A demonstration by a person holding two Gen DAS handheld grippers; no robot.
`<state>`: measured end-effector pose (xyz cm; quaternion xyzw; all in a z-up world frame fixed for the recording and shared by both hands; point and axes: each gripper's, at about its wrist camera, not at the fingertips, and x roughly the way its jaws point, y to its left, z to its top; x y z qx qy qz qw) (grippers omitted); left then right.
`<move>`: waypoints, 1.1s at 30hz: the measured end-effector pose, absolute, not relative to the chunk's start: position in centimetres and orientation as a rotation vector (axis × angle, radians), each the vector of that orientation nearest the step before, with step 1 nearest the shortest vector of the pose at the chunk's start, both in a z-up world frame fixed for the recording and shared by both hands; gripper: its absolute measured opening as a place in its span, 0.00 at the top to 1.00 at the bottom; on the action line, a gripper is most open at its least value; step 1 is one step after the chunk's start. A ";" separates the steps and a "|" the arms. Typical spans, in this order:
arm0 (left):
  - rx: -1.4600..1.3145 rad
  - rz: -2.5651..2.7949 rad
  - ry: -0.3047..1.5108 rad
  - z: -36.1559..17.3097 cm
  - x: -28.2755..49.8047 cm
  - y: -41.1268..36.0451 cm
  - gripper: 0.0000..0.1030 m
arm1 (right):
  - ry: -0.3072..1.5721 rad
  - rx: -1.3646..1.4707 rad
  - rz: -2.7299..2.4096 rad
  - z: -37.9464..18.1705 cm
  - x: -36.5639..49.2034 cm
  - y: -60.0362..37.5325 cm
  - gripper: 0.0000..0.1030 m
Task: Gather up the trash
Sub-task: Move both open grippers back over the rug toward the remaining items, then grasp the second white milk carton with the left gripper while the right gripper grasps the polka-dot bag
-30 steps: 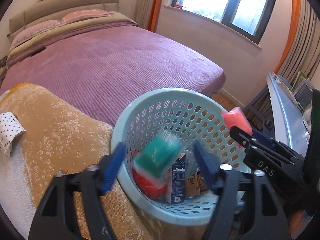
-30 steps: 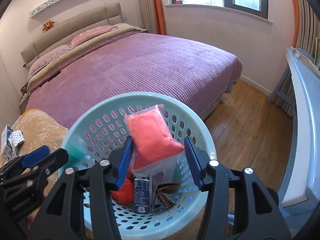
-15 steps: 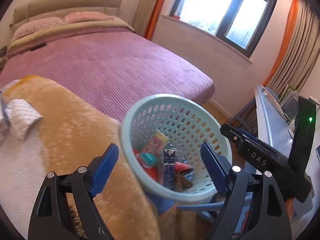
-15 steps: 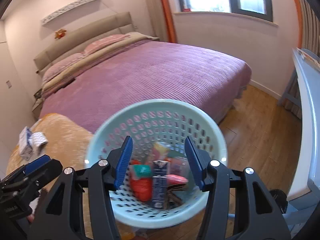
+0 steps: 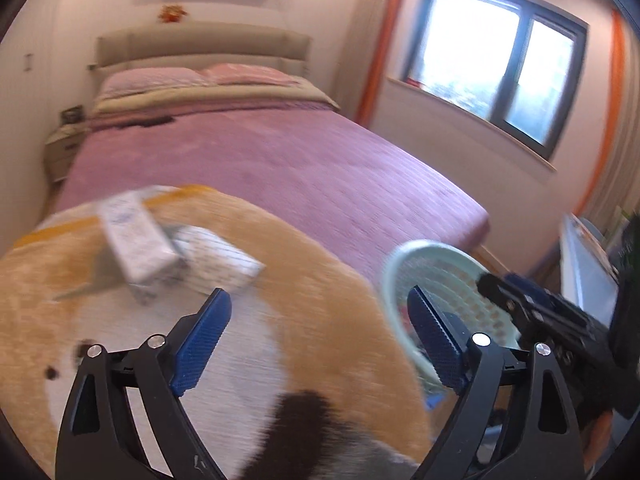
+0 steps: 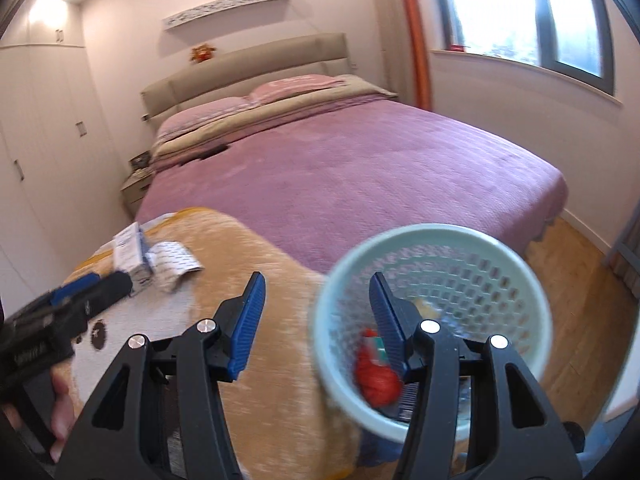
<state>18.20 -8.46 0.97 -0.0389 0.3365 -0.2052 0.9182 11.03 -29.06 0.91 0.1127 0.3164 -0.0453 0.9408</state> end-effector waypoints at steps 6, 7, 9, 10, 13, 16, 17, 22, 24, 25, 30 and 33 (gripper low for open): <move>-0.138 -0.218 0.689 0.8 22.5 -2.8 0.11 | 0.699 0.198 0.020 -1.1 14.2 -23.6 0.51; -0.158 -0.201 0.699 0.6 23.4 -2.1 0.11 | 0.707 0.193 0.041 -1.5 14.7 -22.9 0.51; -0.212 -0.160 0.727 0.0 25.6 -0.4 0.11 | 0.721 0.176 0.065 -2.0 15.8 -21.6 0.51; -0.233 -0.149 0.738 -0.3 26.4 0.2 0.11 | 0.729 0.164 0.075 -2.1 16.3 -21.1 0.51; -0.267 -0.099 0.762 -1.3 28.7 1.4 0.11 | 0.741 0.136 0.100 -2.4 17.4 -20.3 0.51; -0.261 -0.089 0.792 -2.4 30.4 1.4 0.11 | 0.750 0.111 0.114 -2.3 18.7 -19.8 0.51; -0.258 -0.083 0.798 -2.7 30.8 1.2 0.11 | 0.754 0.106 0.122 -2.4 19.2 -19.6 0.51; -0.235 -0.038 0.827 -4.3 32.3 0.6 0.11 | 0.782 0.087 0.151 -2.9 21.0 -19.0 0.51; -0.219 -0.022 0.841 -4.7 32.9 0.4 0.13 | 0.795 0.085 0.159 -3.0 21.6 -19.0 0.51; -0.215 -0.018 0.846 -4.8 33.0 0.5 0.14 | 0.799 0.083 0.161 -3.0 21.8 -19.0 0.51; -0.212 -0.018 0.865 -5.2 33.5 1.4 0.25 | 0.815 0.062 0.173 -3.4 23.0 -18.0 0.51; -0.224 -0.057 0.882 -5.4 33.6 2.3 0.33 | 0.827 0.053 0.194 -3.7 23.8 -17.1 0.51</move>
